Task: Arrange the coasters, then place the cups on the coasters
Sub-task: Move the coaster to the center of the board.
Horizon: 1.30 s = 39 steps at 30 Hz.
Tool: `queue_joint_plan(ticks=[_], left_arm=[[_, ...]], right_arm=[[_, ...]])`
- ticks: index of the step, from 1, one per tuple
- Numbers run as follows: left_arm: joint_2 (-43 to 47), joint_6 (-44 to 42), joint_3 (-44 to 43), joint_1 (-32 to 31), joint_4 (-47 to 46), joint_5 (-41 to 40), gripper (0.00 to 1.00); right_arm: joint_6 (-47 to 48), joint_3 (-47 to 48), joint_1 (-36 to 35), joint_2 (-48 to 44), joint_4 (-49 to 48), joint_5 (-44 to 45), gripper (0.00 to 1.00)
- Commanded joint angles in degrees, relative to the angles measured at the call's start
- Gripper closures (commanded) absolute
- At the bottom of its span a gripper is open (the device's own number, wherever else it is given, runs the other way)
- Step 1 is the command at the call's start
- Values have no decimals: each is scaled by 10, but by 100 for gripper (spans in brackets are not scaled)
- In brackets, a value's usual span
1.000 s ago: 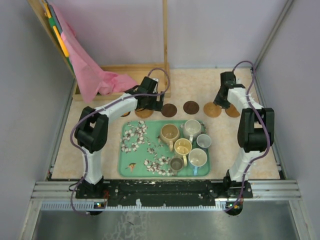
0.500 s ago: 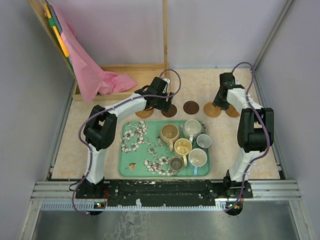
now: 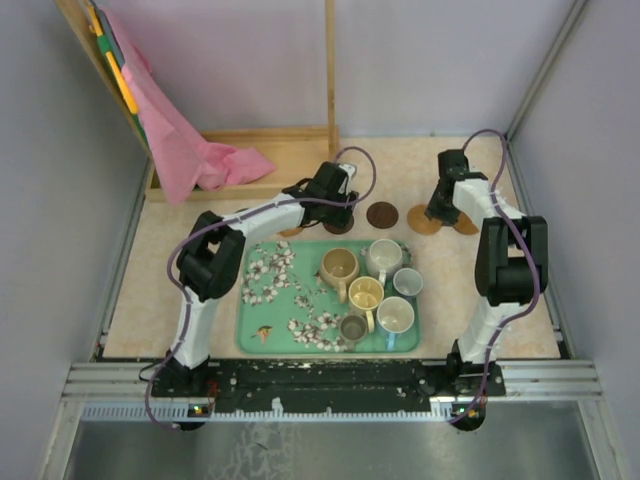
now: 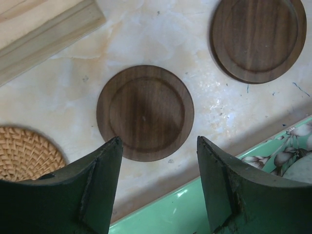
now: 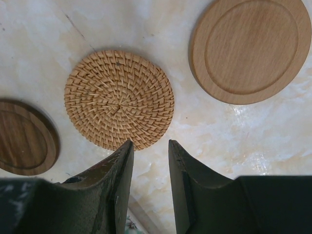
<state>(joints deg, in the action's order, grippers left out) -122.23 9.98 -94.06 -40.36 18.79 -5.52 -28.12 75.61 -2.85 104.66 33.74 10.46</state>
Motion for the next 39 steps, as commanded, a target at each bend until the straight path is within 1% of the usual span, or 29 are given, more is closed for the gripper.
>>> queue_joint_plan(ticks=[1,12,27,39], left_arm=[[-26,-7,-19,-11,-23,8,32],[-47,-7,-21,-11,-54,1,27],[-81,-6,-28,-9,-95,-36,28],[-97,-3,-36,0,-104,-55,28]], right_arm=[[1,1,-4,-36,-2,14,64],[5,-12,-4,-54,3,20,64],[11,-15,-4,-72,14,26,64],[15,-27,-4,-83,18,29,64]])
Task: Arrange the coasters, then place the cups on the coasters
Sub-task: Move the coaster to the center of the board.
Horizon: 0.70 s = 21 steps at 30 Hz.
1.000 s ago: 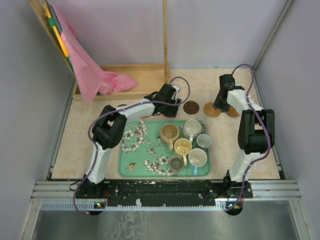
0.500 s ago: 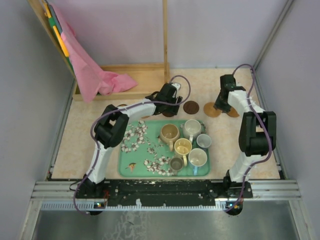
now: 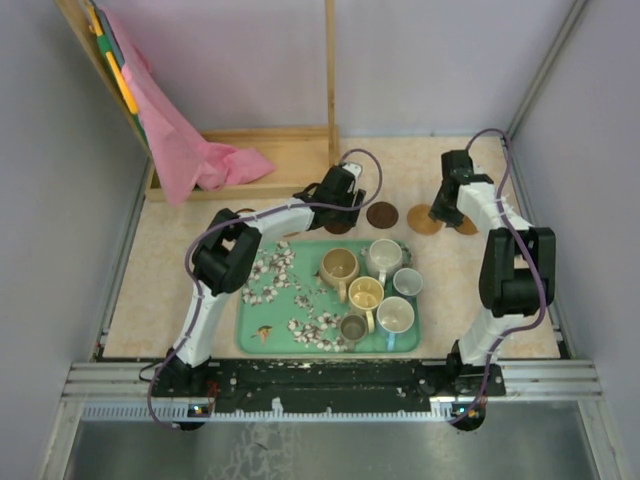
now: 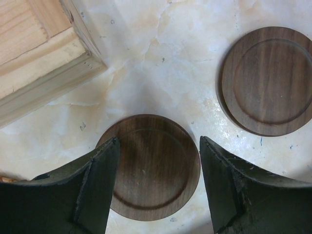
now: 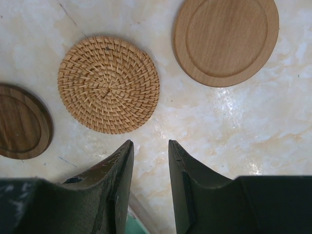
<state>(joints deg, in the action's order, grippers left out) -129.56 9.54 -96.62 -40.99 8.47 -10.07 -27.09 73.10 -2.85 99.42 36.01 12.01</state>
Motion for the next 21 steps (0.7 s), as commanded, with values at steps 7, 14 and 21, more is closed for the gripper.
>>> queue_joint_plan(ticks=[7,14,21], left_arm=[[-32,1,-17,14,-3,-12,28],[-37,0,-26,19,-5,-10,28],[-32,-3,-22,19,-8,-11,28]], right_arm=[[5,-4,-4,-34,-3,15,64],[6,-3,-4,-33,-4,15,64],[4,-4,-4,-28,-8,11,64]])
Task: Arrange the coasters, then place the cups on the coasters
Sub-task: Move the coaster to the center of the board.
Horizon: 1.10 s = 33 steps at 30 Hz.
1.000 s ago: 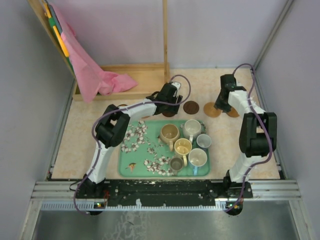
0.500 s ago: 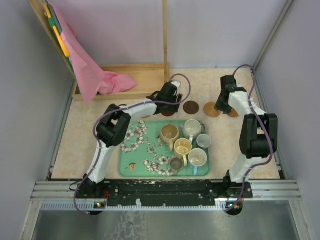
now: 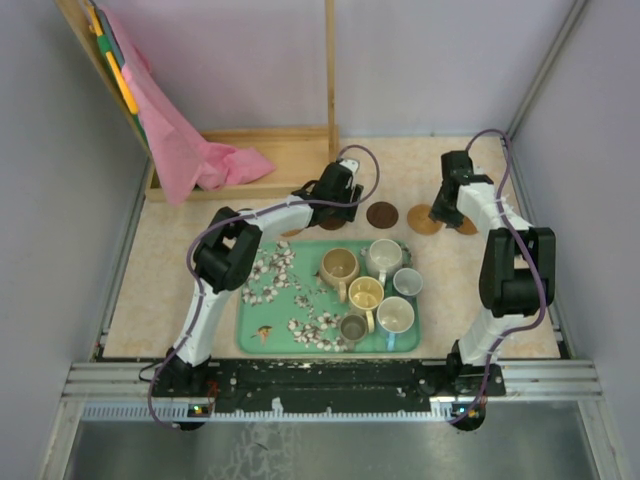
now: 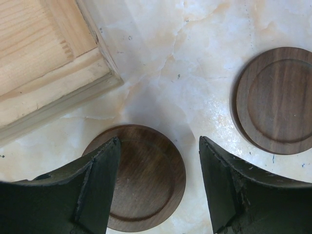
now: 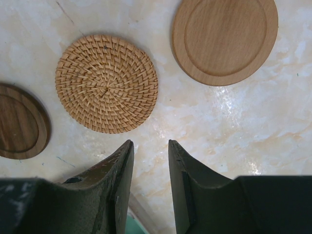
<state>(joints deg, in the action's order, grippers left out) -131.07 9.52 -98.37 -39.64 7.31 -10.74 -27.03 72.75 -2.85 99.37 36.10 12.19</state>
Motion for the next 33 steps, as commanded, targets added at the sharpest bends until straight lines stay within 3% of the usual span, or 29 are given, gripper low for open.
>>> queue_joint_plan(ticks=[1,33], left_arm=[[-16,-4,-2,5,1,-4,28],[1,-19,36,-27,-21,92,29]], right_arm=[[3,-1,-4,-27,-9,9,64],[3,-12,-11,-22,-19,4,64]])
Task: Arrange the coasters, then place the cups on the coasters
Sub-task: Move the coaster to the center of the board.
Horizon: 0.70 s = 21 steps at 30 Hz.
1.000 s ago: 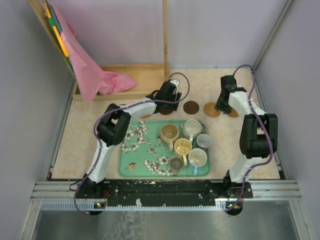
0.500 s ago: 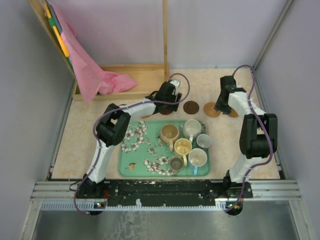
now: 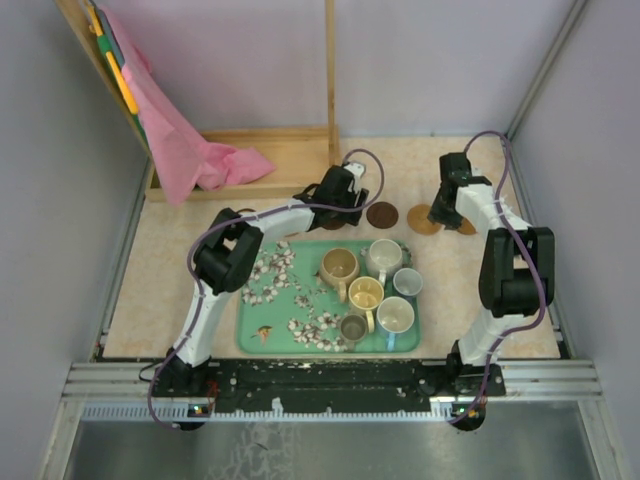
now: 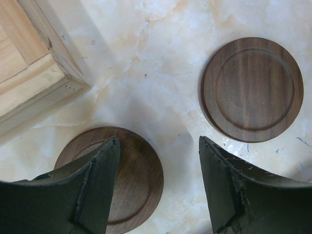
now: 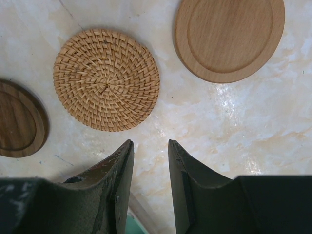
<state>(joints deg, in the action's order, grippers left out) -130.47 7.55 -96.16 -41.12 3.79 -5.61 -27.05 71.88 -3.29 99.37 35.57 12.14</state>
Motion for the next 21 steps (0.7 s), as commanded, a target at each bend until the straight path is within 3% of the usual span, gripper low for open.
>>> queue_joint_plan(ticks=[1,21], left_arm=[[-5,1,13,-12,15,40,28],[9,-4,-1,-12,21,8,25]], right_arm=[[3,-3,-6,-22,-14,5,64],[-1,-4,-7,-24,-18,6,64]])
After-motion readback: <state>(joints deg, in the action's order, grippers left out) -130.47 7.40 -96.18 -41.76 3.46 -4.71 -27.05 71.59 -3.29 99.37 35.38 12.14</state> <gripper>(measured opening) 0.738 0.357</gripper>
